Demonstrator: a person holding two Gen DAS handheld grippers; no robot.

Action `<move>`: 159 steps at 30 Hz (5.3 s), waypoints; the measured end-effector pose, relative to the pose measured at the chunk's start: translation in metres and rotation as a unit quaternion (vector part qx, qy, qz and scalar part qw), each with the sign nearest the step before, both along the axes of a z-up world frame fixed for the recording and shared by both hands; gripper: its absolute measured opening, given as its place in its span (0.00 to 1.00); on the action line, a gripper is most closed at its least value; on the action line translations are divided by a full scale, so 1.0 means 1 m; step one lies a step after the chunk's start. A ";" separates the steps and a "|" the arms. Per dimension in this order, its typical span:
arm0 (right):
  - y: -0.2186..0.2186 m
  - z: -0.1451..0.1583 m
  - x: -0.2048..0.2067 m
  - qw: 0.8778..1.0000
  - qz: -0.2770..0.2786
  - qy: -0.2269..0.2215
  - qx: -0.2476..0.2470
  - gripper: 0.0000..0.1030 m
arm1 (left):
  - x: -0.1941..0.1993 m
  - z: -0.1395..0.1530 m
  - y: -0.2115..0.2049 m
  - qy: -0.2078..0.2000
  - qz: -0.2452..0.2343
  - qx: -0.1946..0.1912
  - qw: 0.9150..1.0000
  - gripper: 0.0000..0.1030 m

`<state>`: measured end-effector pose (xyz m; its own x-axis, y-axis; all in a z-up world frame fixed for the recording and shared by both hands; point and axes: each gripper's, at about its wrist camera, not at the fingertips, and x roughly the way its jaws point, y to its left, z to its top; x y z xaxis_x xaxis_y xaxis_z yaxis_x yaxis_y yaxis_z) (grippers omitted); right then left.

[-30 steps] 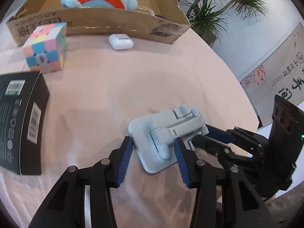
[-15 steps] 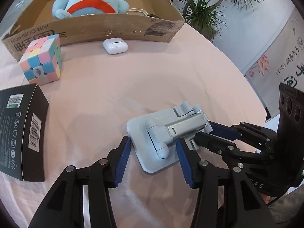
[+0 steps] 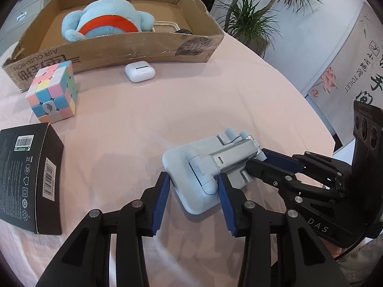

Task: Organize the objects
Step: 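Grasp the grey phone stand's base with the right gripper, then lift the phone stand with the right gripper and carry it over the box, then open the right gripper to drop the phone stand into the box, then move the right gripper to the black UGREEN product box, then close the right gripper on the black box's edge and lift it, then carry the black box into the cardboard box and open the right gripper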

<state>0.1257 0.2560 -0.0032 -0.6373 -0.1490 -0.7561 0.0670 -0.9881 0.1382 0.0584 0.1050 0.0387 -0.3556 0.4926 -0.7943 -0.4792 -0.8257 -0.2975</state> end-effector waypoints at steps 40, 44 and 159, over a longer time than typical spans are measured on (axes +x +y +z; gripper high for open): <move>0.033 0.107 -0.121 0.993 -0.023 0.118 0.008 0.22 | -0.144 0.123 0.043 0.132 -0.001 -0.042 0.990 0.37; 0.039 0.119 -0.157 0.991 -0.030 0.127 0.021 0.22 | -0.187 0.133 0.055 0.132 -0.004 -0.044 0.990 0.37; -0.177 0.061 -0.082 0.963 0.215 0.120 0.106 0.40 | -0.080 0.090 -0.157 0.046 0.101 0.051 0.993 0.60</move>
<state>0.0435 0.0791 0.0579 -0.7111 -0.2973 -0.6371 0.4817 -0.8661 -0.1334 -0.0214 -0.0516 0.1288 -0.5239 0.4807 -0.7032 -0.3365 -0.8752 -0.3476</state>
